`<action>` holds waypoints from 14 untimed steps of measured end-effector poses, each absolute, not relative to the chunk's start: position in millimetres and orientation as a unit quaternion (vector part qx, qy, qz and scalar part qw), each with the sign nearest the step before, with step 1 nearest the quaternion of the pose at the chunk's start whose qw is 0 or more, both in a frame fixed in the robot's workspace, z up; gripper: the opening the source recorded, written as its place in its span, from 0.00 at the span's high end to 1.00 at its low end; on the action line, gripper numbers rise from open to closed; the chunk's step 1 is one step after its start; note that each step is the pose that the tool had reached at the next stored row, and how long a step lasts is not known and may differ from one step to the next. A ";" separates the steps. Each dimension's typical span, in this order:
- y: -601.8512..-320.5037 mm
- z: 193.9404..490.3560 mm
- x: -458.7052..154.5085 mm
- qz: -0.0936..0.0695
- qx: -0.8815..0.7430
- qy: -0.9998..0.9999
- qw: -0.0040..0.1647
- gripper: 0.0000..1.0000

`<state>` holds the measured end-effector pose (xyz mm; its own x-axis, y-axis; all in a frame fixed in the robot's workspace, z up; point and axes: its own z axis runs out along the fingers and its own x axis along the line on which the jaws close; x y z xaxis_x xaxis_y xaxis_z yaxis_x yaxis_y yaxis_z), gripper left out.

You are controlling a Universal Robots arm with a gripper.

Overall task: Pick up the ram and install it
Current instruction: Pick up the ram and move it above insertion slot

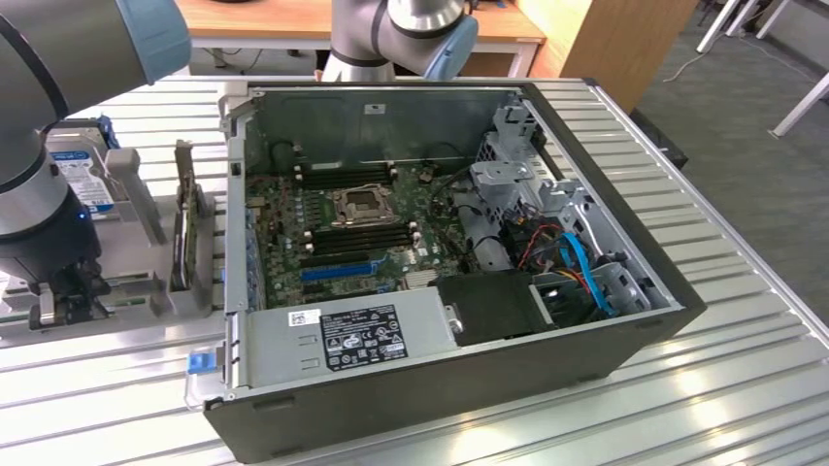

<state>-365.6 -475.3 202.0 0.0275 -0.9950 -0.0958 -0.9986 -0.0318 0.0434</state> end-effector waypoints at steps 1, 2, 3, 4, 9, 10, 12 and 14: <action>-475.3 202.0 -365.6 0.050 -0.717 0.696 0.018 0.66; -475.3 202.0 -365.6 0.050 -0.717 0.696 0.018 0.66; -475.3 202.0 -365.6 0.050 -0.717 0.696 0.018 0.73; -475.3 202.0 -365.6 0.050 -0.717 0.696 0.018 0.73; -475.3 201.0 -365.7 0.050 -0.717 0.696 0.018 0.73; -475.3 200.8 -365.6 0.050 -0.717 0.696 0.018 0.73; -475.3 200.3 -365.6 0.050 -0.717 0.696 0.018 0.73; -475.3 199.9 -365.6 0.050 -0.717 0.696 0.018 0.73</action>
